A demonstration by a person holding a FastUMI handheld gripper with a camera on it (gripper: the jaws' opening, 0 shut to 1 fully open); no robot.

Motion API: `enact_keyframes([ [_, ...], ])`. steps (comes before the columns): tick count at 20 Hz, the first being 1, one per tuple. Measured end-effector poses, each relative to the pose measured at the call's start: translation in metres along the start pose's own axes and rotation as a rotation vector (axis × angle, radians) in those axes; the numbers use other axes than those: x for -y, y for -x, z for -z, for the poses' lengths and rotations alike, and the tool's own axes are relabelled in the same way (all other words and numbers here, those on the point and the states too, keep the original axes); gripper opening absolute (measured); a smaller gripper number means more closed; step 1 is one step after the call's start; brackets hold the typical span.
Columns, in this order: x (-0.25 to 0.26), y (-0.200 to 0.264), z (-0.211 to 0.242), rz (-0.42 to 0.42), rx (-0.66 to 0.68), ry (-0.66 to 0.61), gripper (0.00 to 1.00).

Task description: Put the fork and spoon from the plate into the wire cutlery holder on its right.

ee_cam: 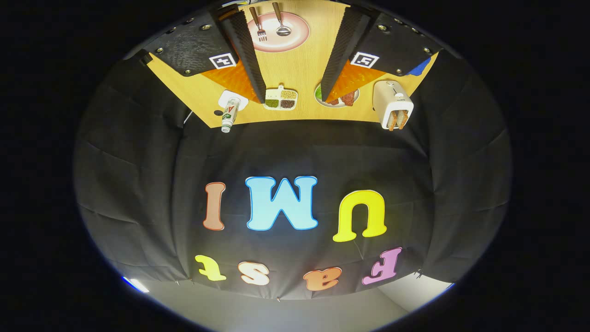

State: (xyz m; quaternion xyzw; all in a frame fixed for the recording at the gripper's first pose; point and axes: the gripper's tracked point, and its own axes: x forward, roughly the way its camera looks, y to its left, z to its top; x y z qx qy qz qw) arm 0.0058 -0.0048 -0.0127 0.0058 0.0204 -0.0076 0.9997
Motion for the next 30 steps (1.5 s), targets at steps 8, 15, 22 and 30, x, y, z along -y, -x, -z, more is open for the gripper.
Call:
enact_keyframes([
  [8,0.013,-0.013,0.042,0.032,-0.143,0.004,0.76],
  [15,0.029,-0.029,0.110,0.063,-0.336,-0.004,0.75],
  [22,0.052,-0.038,0.185,0.116,-0.557,-0.006,0.76],
  [30,0.075,-0.040,0.261,0.149,-0.865,0.052,0.76],
])
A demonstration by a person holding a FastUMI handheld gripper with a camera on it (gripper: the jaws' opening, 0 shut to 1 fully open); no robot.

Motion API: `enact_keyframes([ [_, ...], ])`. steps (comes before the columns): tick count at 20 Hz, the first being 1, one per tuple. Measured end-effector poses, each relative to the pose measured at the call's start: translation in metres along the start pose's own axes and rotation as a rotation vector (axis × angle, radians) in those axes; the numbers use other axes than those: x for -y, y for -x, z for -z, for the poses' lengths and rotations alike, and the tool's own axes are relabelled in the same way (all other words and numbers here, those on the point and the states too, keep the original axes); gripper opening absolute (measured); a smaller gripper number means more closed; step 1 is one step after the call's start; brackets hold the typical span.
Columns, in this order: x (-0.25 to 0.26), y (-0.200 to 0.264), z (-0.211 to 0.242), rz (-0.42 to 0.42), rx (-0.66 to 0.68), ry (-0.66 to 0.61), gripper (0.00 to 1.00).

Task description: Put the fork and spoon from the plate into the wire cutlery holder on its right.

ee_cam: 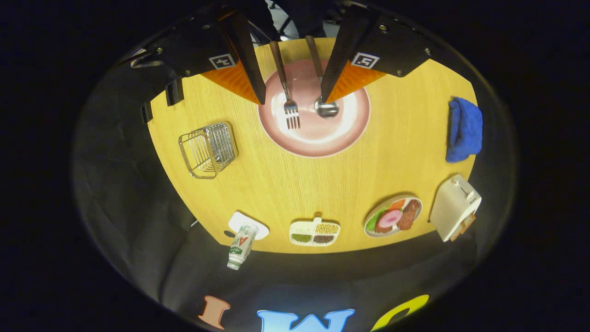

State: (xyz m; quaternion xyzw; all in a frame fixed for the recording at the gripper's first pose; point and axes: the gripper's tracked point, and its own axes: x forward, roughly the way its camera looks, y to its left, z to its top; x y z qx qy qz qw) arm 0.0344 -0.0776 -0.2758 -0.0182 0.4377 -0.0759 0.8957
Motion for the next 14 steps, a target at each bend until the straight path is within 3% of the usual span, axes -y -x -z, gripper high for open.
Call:
enact_keyframes([
  [5,0.002,-0.026,0.020,0.005,-0.150,0.016,0.76],
  [14,0.015,-0.050,0.043,0.088,-0.303,0.201,0.74],
])
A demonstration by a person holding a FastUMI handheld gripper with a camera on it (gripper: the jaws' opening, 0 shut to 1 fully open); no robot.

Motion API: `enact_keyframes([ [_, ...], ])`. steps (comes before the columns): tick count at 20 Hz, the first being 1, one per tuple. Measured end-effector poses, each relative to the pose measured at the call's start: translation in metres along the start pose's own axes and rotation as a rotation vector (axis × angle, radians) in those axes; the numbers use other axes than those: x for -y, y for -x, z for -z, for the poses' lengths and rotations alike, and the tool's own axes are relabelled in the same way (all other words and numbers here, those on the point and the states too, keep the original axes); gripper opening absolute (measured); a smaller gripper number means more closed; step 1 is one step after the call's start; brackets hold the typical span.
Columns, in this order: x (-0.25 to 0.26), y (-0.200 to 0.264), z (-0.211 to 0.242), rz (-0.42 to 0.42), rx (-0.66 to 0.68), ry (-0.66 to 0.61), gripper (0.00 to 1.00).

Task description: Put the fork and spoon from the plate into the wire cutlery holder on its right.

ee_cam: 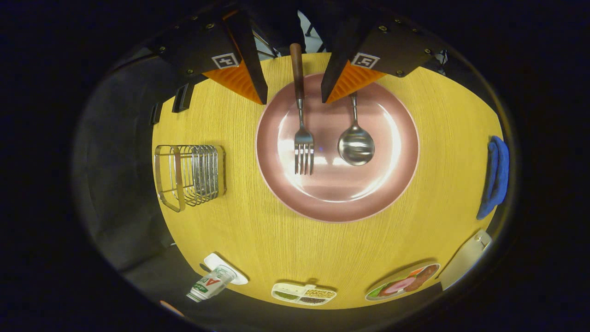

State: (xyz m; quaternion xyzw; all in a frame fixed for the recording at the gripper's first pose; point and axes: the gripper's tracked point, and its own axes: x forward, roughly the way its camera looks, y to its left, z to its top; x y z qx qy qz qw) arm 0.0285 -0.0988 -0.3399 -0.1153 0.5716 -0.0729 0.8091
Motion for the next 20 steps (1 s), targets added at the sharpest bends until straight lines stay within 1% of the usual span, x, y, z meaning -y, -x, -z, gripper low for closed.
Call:
enact_keyframes([
  [1,0.000,-0.002,0.001,0.005,-0.007,0.017,0.70],
  [6,-0.006,-0.012,0.002,-0.004,-0.021,0.047,0.70],
  [8,-0.006,-0.014,0.001,-0.007,-0.021,0.059,0.68],
  [9,-0.006,-0.017,0.001,-0.007,-0.022,0.064,0.54],
  [10,-0.008,-0.018,0.001,-0.011,-0.025,0.063,0.50],
  [14,-0.009,-0.024,0.000,-0.006,-0.033,0.091,0.50],
  [15,-0.011,-0.026,-0.001,-0.015,-0.036,0.096,0.38],
  [16,-0.011,-0.025,0.000,-0.011,-0.042,0.103,0.30],
  [17,-0.012,-0.026,0.001,-0.013,-0.049,0.103,0.24],
  [20,-0.016,-0.028,0.002,-0.025,-0.055,0.102,0.24],
])
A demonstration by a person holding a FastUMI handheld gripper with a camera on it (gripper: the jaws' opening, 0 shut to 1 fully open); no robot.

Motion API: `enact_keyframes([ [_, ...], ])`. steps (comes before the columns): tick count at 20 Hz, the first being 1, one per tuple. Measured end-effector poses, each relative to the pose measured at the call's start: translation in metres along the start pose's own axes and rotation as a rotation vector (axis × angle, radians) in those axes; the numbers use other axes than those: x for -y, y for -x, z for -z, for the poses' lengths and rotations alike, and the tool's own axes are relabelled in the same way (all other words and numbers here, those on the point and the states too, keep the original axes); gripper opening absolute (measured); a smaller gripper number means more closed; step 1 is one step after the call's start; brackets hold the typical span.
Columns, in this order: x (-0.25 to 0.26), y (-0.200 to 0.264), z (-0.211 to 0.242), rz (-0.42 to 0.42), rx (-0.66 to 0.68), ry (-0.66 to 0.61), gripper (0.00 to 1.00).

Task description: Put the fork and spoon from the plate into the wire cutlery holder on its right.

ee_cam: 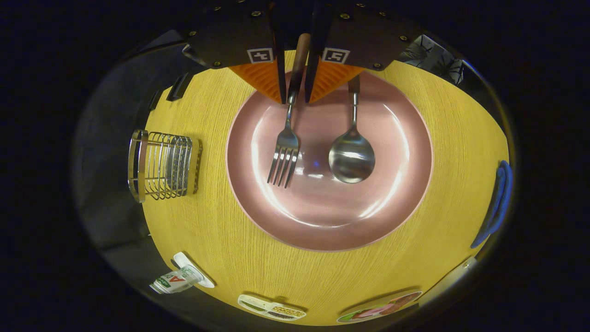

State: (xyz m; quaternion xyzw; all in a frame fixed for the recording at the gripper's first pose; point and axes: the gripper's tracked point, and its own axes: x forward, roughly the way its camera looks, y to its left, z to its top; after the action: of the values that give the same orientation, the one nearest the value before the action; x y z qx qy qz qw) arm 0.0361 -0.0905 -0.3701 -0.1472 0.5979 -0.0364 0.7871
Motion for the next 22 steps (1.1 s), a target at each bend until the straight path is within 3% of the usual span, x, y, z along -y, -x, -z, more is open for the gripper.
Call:
enact_keyframes([
  [2,-0.001,-0.005,0.000,-0.003,0.009,-0.002,0.24],
  [3,-0.006,-0.002,-0.006,-0.034,0.015,-0.005,0.10],
  [7,-0.011,0.002,-0.008,-0.049,0.036,-0.016,0.09],
  [8,-0.011,0.003,-0.009,-0.049,0.039,-0.015,0.04],
  [14,-0.004,0.019,-0.012,-0.014,0.051,-0.023,0.04],
  [22,0.024,0.062,-0.031,0.024,0.134,-0.156,0.04],
])
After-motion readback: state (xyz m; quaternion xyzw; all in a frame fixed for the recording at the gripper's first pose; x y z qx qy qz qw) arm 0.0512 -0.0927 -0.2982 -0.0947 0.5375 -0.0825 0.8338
